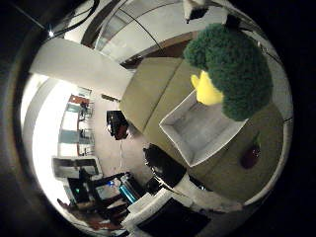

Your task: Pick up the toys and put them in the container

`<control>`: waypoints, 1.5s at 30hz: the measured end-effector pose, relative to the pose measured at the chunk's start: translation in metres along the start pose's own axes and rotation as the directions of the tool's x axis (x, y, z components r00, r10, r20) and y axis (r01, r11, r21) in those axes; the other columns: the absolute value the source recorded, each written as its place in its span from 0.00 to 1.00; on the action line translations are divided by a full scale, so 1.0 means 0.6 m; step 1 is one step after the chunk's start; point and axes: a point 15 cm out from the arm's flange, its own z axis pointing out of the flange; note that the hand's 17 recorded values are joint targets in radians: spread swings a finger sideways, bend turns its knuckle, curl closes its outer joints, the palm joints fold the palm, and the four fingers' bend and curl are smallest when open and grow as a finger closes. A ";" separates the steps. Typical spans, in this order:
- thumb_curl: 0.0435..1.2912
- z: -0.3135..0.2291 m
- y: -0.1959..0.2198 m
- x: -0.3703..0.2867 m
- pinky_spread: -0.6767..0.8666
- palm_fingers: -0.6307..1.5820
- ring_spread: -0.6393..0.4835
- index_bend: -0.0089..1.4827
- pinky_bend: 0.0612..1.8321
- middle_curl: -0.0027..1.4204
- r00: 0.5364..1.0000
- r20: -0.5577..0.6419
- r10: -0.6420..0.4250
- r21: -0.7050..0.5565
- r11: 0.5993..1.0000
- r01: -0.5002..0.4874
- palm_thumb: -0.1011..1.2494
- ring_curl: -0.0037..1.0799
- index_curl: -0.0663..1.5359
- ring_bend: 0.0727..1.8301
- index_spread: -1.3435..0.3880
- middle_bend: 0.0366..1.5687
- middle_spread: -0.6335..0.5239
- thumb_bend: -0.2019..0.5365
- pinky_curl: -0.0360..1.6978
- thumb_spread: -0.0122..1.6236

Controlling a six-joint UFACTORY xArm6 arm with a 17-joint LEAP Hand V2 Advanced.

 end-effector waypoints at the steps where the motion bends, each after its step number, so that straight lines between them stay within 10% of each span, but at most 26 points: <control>1: 0.17 0.000 -0.001 -0.002 0.65 0.39 0.56 0.14 0.46 0.25 1.000 0.000 -0.002 0.001 1.000 0.002 0.37 0.28 0.28 0.35 0.54 0.22 0.50 0.24 0.22 0.69; 21: 0.18 -0.020 0.005 -0.019 0.65 0.48 0.58 0.09 0.52 0.29 0.999 0.008 -0.031 -0.006 0.999 0.031 0.37 0.25 0.22 0.42 0.54 0.33 0.44 0.24 0.07 0.69; 32: 0.18 -0.013 0.015 -0.022 0.26 0.61 0.33 0.18 0.69 0.42 0.999 0.015 -0.037 -0.024 0.999 0.037 0.38 0.37 0.26 0.58 0.55 0.52 0.35 0.24 0.05 0.69; 45: 0.18 -0.004 0.021 -0.027 0.19 0.56 0.34 0.12 0.86 0.41 0.998 0.017 -0.054 -0.042 0.998 0.055 0.40 0.47 0.27 0.67 0.53 0.31 0.35 0.25 0.16 0.70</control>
